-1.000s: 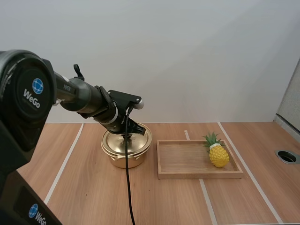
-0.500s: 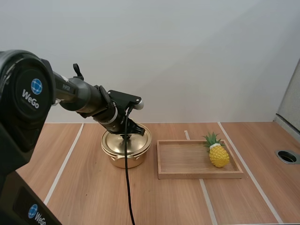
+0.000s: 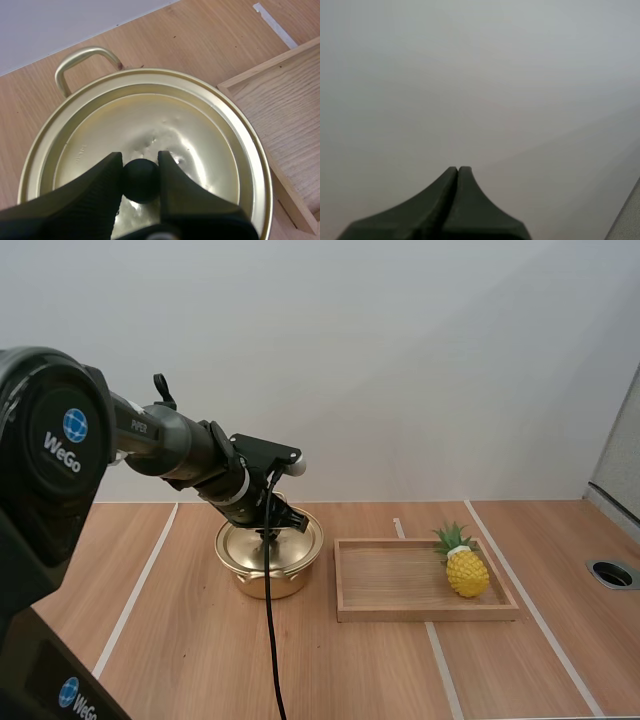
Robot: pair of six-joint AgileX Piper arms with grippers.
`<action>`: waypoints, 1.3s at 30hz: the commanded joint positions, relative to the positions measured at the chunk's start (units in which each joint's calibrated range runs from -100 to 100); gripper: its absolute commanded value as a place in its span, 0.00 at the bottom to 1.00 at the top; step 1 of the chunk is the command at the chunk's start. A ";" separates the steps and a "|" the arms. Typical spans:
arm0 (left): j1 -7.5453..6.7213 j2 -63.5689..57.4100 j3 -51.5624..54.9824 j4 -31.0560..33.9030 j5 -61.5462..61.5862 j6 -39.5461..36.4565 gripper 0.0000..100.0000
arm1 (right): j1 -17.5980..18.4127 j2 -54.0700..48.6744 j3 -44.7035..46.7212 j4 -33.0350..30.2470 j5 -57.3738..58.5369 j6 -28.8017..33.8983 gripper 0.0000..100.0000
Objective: Open the pot, put the grape inside, and close it
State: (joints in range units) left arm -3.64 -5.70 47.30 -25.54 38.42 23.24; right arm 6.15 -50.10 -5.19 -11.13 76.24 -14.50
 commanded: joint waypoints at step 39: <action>0.02 -9.36 -6.35 -4.31 -2.52 0.71 1.00 | -0.21 -0.64 0.29 -0.39 -0.87 0.02 0.00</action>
State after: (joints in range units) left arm -3.64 -12.27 43.44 -27.29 40.68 24.11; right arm 6.15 -50.10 -5.19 -11.13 76.24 -14.50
